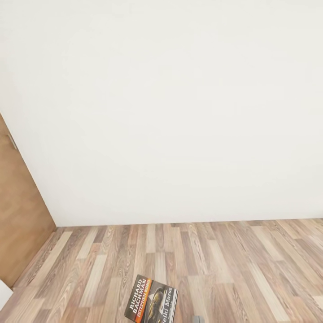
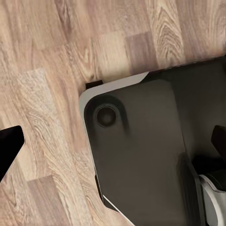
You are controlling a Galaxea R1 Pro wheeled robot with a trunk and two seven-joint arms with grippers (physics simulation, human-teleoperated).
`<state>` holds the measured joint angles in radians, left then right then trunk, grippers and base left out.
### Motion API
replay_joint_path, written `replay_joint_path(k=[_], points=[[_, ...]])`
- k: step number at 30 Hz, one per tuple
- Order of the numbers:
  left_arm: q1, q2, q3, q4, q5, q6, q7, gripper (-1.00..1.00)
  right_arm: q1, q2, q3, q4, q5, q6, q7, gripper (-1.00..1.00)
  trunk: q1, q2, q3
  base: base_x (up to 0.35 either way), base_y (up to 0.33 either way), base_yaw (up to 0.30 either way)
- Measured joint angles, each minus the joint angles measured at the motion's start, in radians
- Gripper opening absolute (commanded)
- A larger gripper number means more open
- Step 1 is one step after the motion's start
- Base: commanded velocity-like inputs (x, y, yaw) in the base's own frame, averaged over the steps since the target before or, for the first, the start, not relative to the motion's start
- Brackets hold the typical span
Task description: In the bedroom, move the book from the bed onto either nightstand, and place the two sandals side by side next to the bed.
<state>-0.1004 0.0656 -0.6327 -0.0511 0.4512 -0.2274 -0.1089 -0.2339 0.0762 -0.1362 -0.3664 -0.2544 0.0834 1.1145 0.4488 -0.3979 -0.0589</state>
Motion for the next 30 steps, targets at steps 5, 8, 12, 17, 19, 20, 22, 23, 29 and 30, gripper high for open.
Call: replay_joint_path(k=[5,8,12,17,19,20,22,23,29,30], points=[[0.000,0.000,0.000,0.000,0.000,0.000,0.000,1.00,0.000,0.000,0.000,0.000,0.000,0.000,0.000,-1.00,0.000,0.000,0.000,0.338,0.074,0.000],[0.000,0.000,0.000,0.000,0.000,0.000,0.000,1.00,0.000,0.000,0.000,0.000,0.000,0.000,0.000,-1.00,0.000,0.000,0.000,0.338,0.074,0.000],[0.000,0.000,0.000,0.000,0.000,0.000,0.000,1.00,0.000,0.000,0.000,0.000,0.000,0.000,0.000,-1.00,0.000,0.000,0.000,0.338,0.074,0.000],[0.000,0.000,0.000,0.000,0.000,0.000,0.000,1.00,0.000,0.000,0.000,0.000,0.000,0.000,0.000,-1.00,0.000,0.000,0.000,0.338,0.056,0.000],[0.000,0.000,0.000,0.000,0.000,0.000,0.000,1.00,0.000,0.000,0.000,0.000,0.000,0.000,0.000,-1.00,0.000,0.000,0.000,0.338,0.028,0.000],[0.000,0.000,0.000,0.000,0.000,0.000,0.000,1.00,0.000,0.001,0.000,0.000,0.000,0.000,0.000,-1.00,0.000,0.000,0.000,0.338,0.020,0.000],[0.000,0.000,0.000,0.000,0.000,0.000,0.000,1.00,0.000,0.001,0.000,0.000,0.000,0.000,0.000,-1.00,0.000,0.000,0.000,0.338,0.013,0.000],[0.000,0.000,0.000,0.000,0.000,0.000,0.000,1.00,0.000,0.001,0.000,0.000,0.000,0.000,0.000,-1.00,0.000,0.000,0.000,0.338,0.010,0.000],[0.000,-0.001,0.000,0.000,0.000,0.000,0.000,1.00,0.000,0.000,0.000,0.000,-0.001,0.000,0.001,-1.00,0.000,0.000,0.000,0.338,0.005,0.000],[0.000,-0.001,0.000,0.000,0.000,0.000,0.000,1.00,0.000,0.000,0.000,0.000,-0.001,-0.001,0.001,-1.00,0.000,0.000,0.000,0.338,0.002,0.000]])
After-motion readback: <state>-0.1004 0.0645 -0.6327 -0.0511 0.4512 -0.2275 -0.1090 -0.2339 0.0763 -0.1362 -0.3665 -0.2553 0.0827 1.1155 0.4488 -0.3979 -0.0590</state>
